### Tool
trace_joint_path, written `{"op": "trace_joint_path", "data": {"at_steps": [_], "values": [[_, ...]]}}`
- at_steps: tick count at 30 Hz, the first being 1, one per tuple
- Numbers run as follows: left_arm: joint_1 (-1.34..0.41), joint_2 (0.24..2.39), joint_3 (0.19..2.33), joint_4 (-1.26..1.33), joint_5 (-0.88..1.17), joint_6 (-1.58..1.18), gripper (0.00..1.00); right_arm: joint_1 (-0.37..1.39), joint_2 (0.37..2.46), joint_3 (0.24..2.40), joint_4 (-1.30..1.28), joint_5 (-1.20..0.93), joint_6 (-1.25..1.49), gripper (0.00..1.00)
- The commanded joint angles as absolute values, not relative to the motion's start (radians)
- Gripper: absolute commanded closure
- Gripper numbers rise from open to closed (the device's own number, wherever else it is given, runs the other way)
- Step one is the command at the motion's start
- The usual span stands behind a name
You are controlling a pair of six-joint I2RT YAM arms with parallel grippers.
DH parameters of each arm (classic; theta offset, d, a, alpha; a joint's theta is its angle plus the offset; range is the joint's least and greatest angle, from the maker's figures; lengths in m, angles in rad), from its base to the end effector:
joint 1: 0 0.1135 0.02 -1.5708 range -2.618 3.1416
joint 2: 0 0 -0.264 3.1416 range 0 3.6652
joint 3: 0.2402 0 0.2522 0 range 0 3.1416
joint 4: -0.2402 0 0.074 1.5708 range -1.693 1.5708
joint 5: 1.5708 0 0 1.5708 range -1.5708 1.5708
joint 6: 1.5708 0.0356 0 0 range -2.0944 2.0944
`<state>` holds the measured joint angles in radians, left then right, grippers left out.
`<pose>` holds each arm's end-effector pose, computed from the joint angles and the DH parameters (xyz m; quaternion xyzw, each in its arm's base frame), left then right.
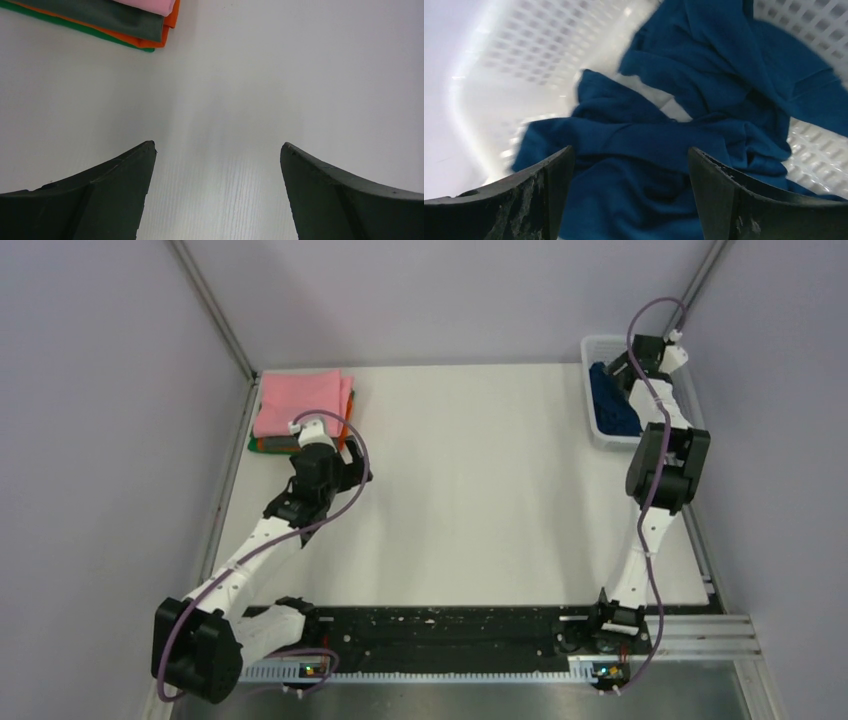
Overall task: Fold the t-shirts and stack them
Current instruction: Grab crumpled tshirt from bin with the right arm, then move the tshirt to the center of the board
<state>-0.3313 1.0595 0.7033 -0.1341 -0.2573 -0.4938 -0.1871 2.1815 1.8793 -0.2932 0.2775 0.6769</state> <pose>0.2270 -0.0685 0.2635 -0.1348 0.8423 -0.1037 0.5114 0.5020 -0.1050 0.2535 0.4252 0.7674 -0.0060 0.4799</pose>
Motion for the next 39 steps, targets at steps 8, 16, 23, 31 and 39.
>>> {"op": "trace_joint_path", "data": {"at_steps": [8,16,23,31,39], "values": [[-0.332,1.071,0.758,-0.126,-0.306,-0.484,0.01,-0.21,2.408,2.143,-0.397,0.19,0.73,0.82],[-0.332,0.976,0.739,-0.155,-0.294,-0.509,0.01,-0.207,2.087,2.191,-0.368,0.141,0.553,1.0],[-0.332,0.867,0.708,-0.161,-0.25,-0.519,0.01,-0.129,1.731,2.009,-0.267,-0.153,0.431,1.0],[-0.333,0.816,0.709,-0.185,-0.205,-0.521,0.01,0.117,1.564,2.076,-0.28,-0.489,0.445,1.0],[-0.333,0.804,0.711,-0.195,-0.195,-0.527,0.01,0.318,1.543,2.125,-0.243,-0.571,0.515,1.0]]}}
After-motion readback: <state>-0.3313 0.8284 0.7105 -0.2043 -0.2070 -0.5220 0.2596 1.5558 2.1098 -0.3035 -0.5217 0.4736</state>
